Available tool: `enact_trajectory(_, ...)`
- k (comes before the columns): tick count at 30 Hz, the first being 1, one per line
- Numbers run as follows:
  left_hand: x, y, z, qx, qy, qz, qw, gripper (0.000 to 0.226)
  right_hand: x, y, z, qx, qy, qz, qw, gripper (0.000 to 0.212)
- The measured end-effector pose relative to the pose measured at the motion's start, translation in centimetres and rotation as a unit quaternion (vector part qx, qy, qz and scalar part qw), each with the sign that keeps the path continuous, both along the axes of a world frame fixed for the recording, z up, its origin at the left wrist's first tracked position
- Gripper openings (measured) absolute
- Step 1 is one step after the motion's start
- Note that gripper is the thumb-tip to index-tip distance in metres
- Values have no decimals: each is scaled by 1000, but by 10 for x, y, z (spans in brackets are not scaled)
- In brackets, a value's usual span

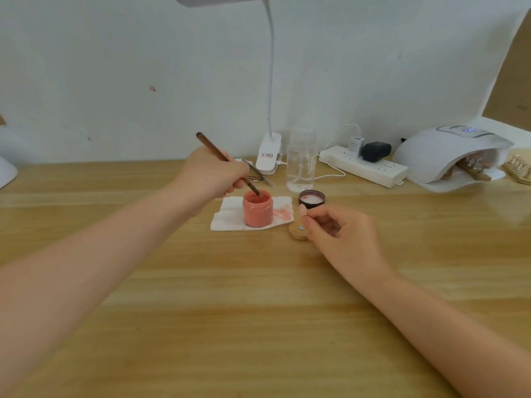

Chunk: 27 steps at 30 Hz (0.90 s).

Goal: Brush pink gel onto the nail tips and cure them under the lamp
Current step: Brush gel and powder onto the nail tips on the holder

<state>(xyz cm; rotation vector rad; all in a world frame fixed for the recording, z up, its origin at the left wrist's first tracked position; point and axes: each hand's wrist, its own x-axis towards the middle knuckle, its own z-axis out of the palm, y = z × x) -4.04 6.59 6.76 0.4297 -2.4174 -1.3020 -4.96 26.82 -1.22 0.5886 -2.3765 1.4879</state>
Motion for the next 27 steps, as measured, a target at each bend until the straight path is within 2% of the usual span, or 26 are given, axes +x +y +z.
enact_trajectory(7, -25, 4, 1, -40, -117, -26, 992, 16, 0, 0, 0, 1, -8, -6, 1000, 4)
enact_trajectory(16, -28, 4, -3, -13, -144, -27, 989, 12, 0, 1, -1, -1, -7, -2, 1000, 4)
enact_trajectory(22, -24, -13, 6, 110, -105, 13, 988, 11, -1, 1, -1, -7, -2, 3, 1000, 3)
enact_trajectory(27, -13, -33, 3, 242, -119, 22, 963, 13, -1, 0, -1, -3, -4, 5, 1000, 3)
